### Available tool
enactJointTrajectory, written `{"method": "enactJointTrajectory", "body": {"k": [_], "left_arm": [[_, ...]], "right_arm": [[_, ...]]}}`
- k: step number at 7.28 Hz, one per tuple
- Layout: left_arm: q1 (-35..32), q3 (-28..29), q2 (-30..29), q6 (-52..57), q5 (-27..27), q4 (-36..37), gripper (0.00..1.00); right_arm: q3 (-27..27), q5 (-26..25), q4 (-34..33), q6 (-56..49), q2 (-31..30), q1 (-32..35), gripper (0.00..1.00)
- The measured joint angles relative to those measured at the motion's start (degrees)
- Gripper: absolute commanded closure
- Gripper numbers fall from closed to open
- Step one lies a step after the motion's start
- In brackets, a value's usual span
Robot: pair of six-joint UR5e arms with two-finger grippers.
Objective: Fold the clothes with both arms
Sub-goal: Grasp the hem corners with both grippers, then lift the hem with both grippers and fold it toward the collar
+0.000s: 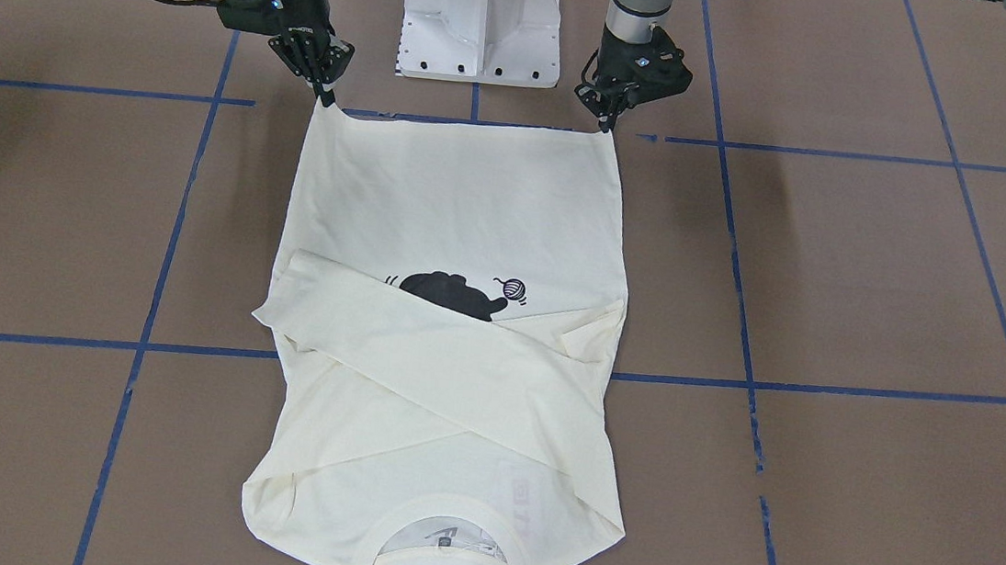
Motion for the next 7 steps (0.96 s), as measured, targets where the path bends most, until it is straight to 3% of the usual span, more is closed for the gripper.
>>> {"method": "enactJointTrajectory", "body": {"k": [4, 5, 7], "left_arm": [[0.3, -12.8, 1.3, -5.1, -3.4, 4.6, 1.0], [-1.3, -13.5, 1.1, -4.0, -4.6, 5.0, 1.0], [-9.2, -7.5, -3.1, 6.5, -5.1, 5.1, 1.0]], "right_arm": [[9.5, 0.1, 0.0, 0.1, -5.3, -3.0, 1.0], [10.4, 0.2, 0.0, -0.3, -5.2, -0.7, 1.0], [6.1, 2.7, 0.0, -7.4, -0.3, 8.4, 1.0]]}}
